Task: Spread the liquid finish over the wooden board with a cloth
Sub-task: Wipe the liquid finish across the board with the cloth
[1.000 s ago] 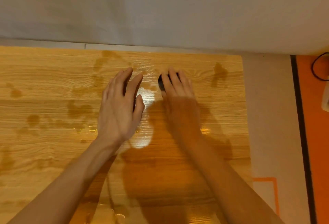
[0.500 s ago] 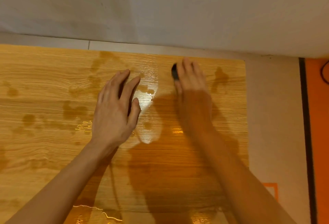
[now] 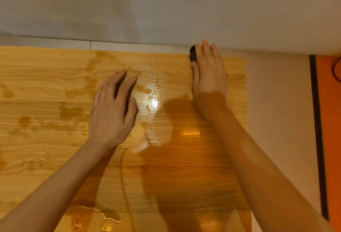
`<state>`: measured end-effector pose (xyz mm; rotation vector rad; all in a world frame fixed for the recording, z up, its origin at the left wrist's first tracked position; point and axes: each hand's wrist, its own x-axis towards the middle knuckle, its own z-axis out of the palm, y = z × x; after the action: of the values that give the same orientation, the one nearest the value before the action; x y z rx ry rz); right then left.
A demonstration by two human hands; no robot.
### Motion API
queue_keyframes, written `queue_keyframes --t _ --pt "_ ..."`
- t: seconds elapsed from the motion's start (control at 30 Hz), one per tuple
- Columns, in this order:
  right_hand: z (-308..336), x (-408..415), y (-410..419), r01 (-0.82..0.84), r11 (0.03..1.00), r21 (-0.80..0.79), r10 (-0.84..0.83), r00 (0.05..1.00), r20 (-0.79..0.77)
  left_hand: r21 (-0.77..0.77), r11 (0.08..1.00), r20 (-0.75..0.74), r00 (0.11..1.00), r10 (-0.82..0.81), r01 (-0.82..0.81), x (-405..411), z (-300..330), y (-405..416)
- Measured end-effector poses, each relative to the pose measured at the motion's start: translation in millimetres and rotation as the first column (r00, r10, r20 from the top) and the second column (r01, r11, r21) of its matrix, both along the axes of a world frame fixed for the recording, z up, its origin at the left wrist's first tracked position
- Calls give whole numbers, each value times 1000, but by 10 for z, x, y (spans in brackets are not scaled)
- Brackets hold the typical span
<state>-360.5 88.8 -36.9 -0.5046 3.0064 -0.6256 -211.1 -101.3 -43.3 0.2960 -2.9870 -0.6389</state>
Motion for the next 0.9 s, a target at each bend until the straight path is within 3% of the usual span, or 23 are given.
queue_keyframes --t 0.07,0.23,0.33,0.47,0.63,0.73,0.8,0.9 --pt "0 -12 -2 32 999 -13 -32 999 12 8 1000 0 1000 0 0 3 -1 -4" --pt "-24 1126 487 -61 998 24 62 998 -31 4 1000 -3 1000 5 -5 25 1 20" --pt "0 773 554 -118 990 79 120 993 -18 3 1000 5 1000 -5 5 11 -1 13" --pt "48 -111 352 80 990 118 -83 996 21 10 1000 -30 1000 -4 4 -50 48 -13" --pt "1 610 674 39 999 -2 -39 998 -39 4 1000 -55 998 18 -18 -307 2 27" --pt "5 1120 965 -59 998 7 59 998 -15 -14 1000 -61 998 26 -27 -368 -43 23" --pt "-7 885 994 -108 994 24 108 994 -8 -25 999 -70 997 26 -28 -385 -53 19" --pt "30 204 794 14 1000 6 -14 999 -40 -30 999 -73 997 27 -29 -386 -49 32"
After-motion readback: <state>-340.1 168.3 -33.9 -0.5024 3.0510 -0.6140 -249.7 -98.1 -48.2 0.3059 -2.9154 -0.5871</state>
